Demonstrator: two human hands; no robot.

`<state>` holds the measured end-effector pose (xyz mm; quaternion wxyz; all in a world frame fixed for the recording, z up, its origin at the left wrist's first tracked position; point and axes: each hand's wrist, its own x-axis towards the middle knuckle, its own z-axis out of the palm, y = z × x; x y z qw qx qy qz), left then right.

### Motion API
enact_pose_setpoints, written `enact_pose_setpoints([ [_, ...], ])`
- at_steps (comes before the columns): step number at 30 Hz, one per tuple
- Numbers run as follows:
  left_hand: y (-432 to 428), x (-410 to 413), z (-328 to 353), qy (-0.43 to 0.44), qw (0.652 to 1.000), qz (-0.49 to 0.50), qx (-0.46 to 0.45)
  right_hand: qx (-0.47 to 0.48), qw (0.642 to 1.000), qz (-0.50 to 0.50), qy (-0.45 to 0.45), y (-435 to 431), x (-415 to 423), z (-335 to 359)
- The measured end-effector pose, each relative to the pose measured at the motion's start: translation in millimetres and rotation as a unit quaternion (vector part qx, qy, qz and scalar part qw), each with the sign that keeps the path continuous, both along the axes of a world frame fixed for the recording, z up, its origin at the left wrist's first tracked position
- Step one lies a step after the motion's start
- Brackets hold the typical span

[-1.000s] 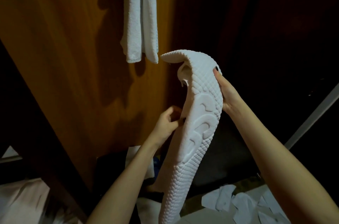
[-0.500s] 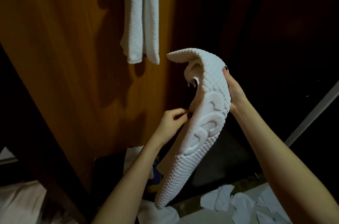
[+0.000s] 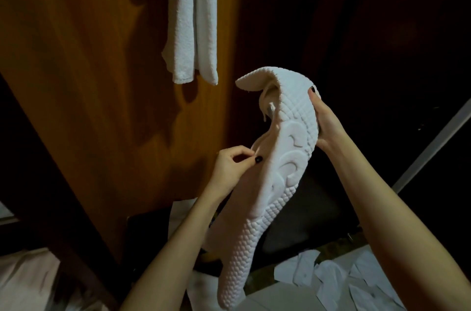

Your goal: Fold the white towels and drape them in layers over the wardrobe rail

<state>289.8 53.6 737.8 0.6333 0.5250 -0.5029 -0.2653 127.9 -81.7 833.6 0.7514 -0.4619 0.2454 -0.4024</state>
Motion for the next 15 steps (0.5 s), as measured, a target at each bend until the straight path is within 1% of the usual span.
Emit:
enact_pose_setpoints([
  [2,4,-5,0,-0.029,0.998,0.038,-0.034,-0.027,0.999,-0.033,0.009,0,6,2],
  [3,5,-7,-1,-0.03,0.997,0.05,-0.043,-0.039,0.998,-0.049,0.016,0,10,3],
  [5,9,-8,-2,-0.004,0.998,0.053,-0.043,-0.063,0.994,-0.082,0.038,1,18,4],
  [6,10,-7,-4,0.027,0.998,0.033,-0.04,-0.075,0.991,-0.098,0.049,2,21,4],
  [8,15,-5,-5,0.063,0.998,-0.006,-0.01,-0.095,0.986,-0.117,0.066,4,28,4],
  [12,19,-1,-3,0.052,0.996,-0.04,0.061,-0.139,0.979,-0.117,0.092,15,37,5],
  [15,20,8,2,0.062,0.989,-0.064,0.119,-0.148,0.976,-0.118,0.104,19,42,6],
])
